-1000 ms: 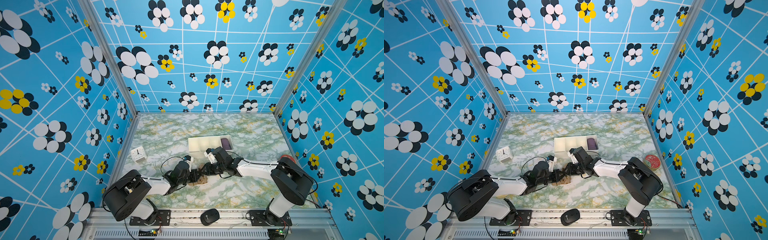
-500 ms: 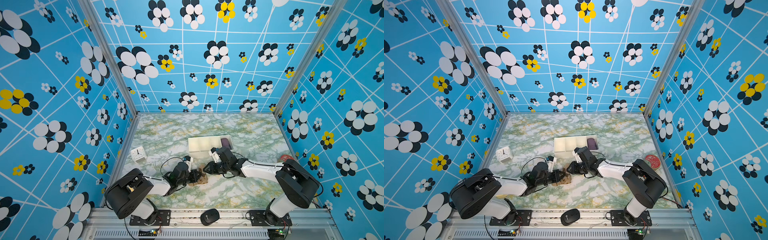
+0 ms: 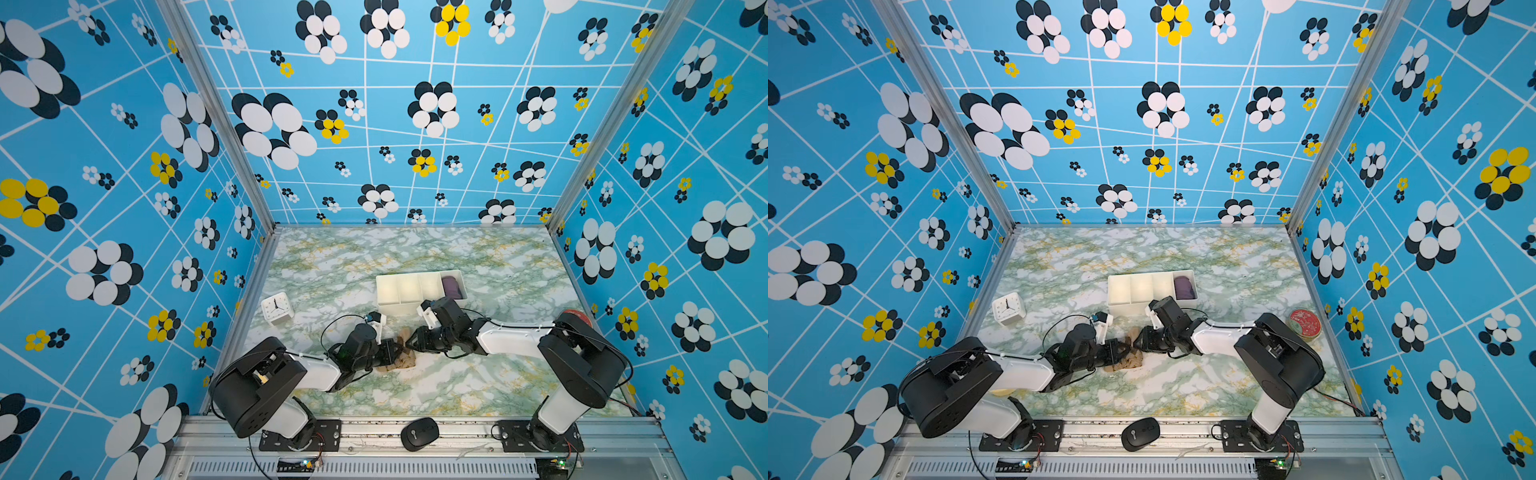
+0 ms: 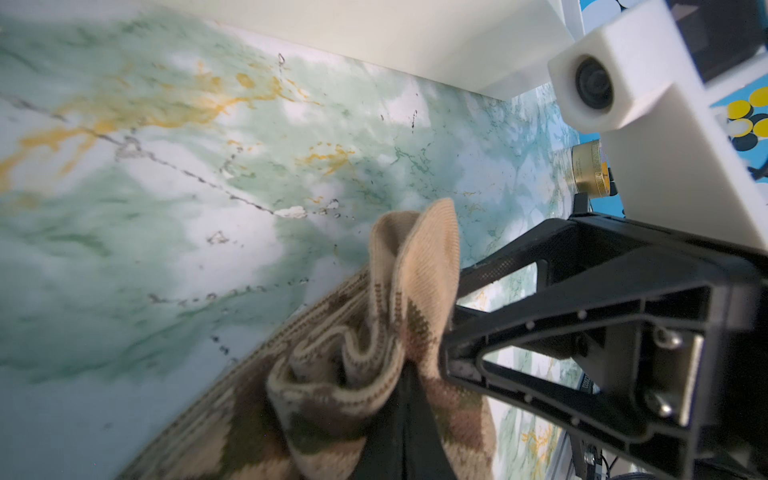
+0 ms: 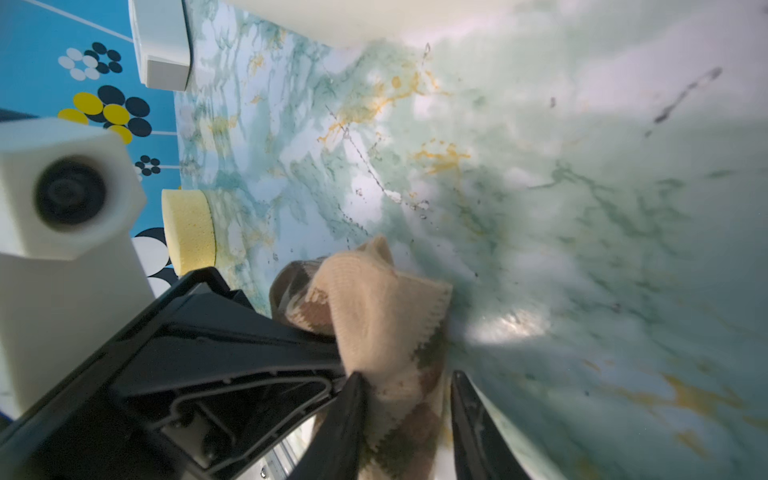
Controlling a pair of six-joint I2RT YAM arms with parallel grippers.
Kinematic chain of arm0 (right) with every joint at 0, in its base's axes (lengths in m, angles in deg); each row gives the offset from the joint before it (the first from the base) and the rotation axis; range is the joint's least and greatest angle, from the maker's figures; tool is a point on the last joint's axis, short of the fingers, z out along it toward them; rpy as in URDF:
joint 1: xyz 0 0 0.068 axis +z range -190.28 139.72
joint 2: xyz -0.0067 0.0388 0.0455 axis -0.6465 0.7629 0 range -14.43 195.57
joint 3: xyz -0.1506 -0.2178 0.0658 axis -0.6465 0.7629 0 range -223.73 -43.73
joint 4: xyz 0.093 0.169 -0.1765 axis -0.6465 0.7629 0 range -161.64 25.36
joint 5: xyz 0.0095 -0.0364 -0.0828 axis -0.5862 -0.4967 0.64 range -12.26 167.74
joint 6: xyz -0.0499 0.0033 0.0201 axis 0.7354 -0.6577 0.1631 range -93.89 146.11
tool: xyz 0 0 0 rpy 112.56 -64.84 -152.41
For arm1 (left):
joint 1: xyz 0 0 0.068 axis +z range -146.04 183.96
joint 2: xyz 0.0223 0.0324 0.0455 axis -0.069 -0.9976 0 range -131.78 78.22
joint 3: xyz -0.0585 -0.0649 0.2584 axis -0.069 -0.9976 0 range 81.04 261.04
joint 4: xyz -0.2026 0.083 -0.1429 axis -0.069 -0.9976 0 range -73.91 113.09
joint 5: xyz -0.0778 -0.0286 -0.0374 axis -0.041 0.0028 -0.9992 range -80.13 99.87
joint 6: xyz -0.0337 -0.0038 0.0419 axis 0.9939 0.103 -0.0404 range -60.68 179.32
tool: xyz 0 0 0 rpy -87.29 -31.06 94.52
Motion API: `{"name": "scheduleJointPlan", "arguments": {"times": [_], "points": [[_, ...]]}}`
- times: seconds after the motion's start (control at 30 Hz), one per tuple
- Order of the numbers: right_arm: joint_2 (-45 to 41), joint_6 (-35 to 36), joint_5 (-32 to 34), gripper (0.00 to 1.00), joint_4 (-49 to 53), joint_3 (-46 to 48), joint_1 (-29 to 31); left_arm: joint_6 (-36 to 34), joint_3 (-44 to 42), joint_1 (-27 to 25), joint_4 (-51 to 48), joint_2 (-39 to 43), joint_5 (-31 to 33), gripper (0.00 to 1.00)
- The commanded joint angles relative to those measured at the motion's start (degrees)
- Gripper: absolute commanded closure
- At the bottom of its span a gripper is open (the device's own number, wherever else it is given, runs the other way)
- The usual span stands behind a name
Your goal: Roll the socks
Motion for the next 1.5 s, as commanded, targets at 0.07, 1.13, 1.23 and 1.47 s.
{"name": "scheduleJointPlan", "arguments": {"times": [0.07, 1.13, 1.23, 1.47], "points": [[2.1, -2.4, -2.7, 0.64, -3.1, 1.8, 1.5, 0.0, -2.7, 0.8, -8.6, -2.3, 0.4, 1.00], [-2.3, 11.2, 19.7, 1.00, 23.3, -8.8, 8.3, -1.4, 3.0, 0.6, -15.5, 1.6, -2.1, 1.00], [-2.1, 11.9, 23.2, 1.00, 26.8, -10.1, 8.9, -2.6, 4.5, 0.5, -20.4, 5.6, -1.1, 0.98], [-1.8, 13.8, 29.5, 1.00, 32.5, -13.1, 10.1, -3.9, 4.7, 0.5, -27.6, 12.7, 0.9, 0.97]]}}
